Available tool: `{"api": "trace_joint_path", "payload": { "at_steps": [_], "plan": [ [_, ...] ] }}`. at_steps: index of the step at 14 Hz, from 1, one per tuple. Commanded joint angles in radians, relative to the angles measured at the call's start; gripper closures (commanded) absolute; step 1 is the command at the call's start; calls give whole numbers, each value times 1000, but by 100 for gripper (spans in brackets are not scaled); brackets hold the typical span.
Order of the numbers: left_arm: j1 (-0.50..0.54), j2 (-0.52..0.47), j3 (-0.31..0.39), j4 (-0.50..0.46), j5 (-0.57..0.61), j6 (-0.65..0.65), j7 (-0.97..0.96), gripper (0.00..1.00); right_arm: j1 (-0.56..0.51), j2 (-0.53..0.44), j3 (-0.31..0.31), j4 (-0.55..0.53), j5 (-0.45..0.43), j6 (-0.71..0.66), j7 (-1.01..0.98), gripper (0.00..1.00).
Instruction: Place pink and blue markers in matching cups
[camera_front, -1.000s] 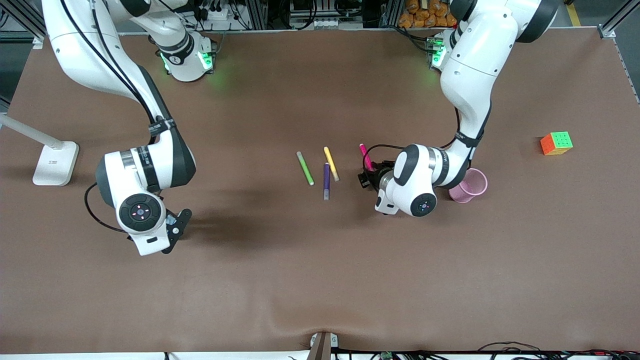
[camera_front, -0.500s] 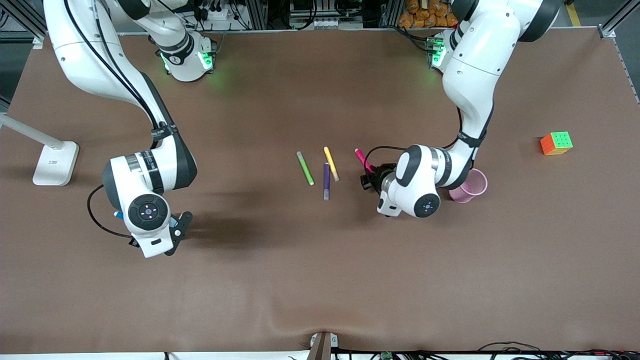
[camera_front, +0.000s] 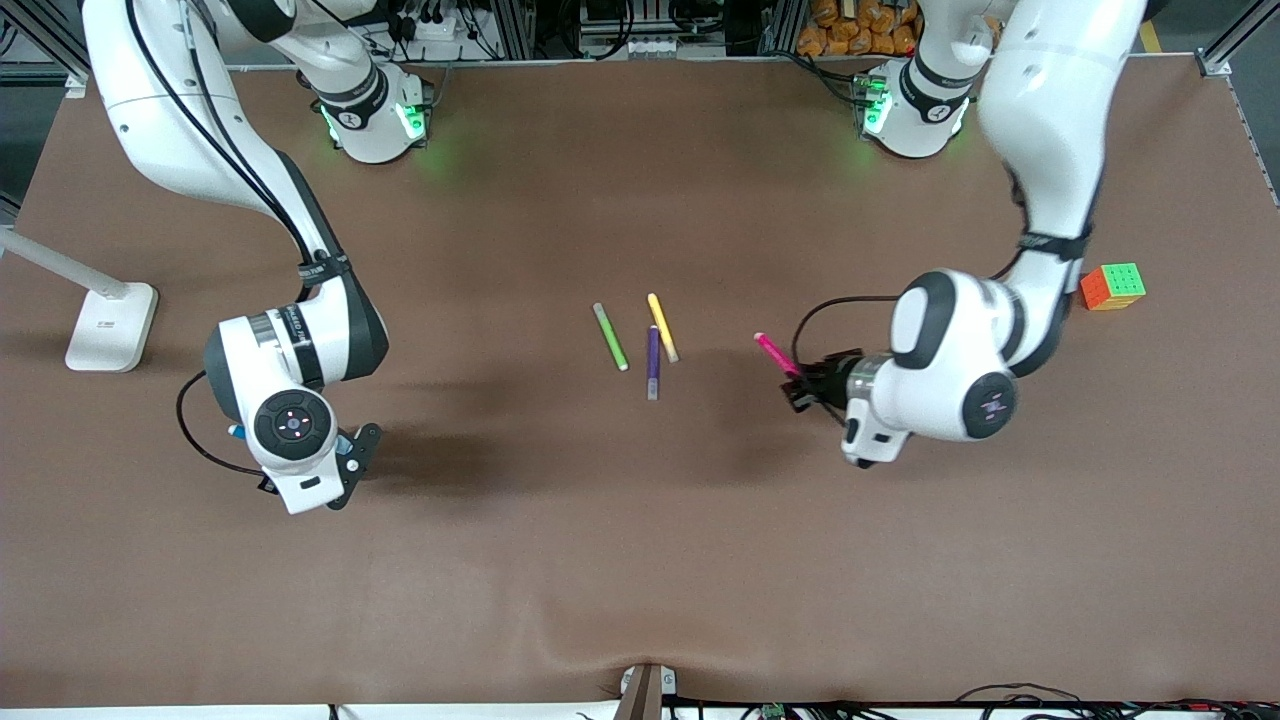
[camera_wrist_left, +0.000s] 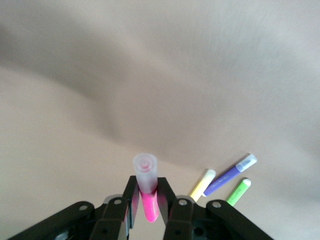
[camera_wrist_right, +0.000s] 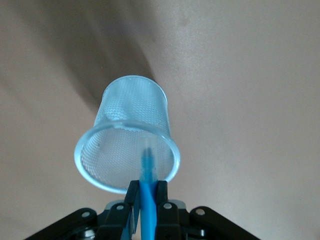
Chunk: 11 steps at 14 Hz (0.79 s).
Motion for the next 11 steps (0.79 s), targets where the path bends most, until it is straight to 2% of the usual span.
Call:
{"api": "trace_joint_path", "payload": {
  "at_steps": [1, 3, 7, 8, 10, 11],
  "plan": [
    [-1, -64, 0, 42, 170, -56, -7, 100, -23, -9, 14, -37, -17, 32, -2, 100],
    [-1, -127, -2, 42, 247, -85, -7, 100, -21, -7, 14, -38, -11, 32, 4, 100],
    [33, -251, -2, 30, 297, -108, 68, 100, -5, -7, 14, -38, -11, 26, 53, 99],
    [51, -279, -2, 28, 297, -116, 88, 100, 2, -7, 14, -38, -11, 23, 59, 82],
    [105, -336, -6, 28, 298, -139, 115, 100, 2, -7, 14, -38, -11, 26, 72, 70],
    [120, -363, -8, 27, 298, -140, 158, 100, 2, -7, 14, -38, -11, 26, 72, 69]
  ]
}}
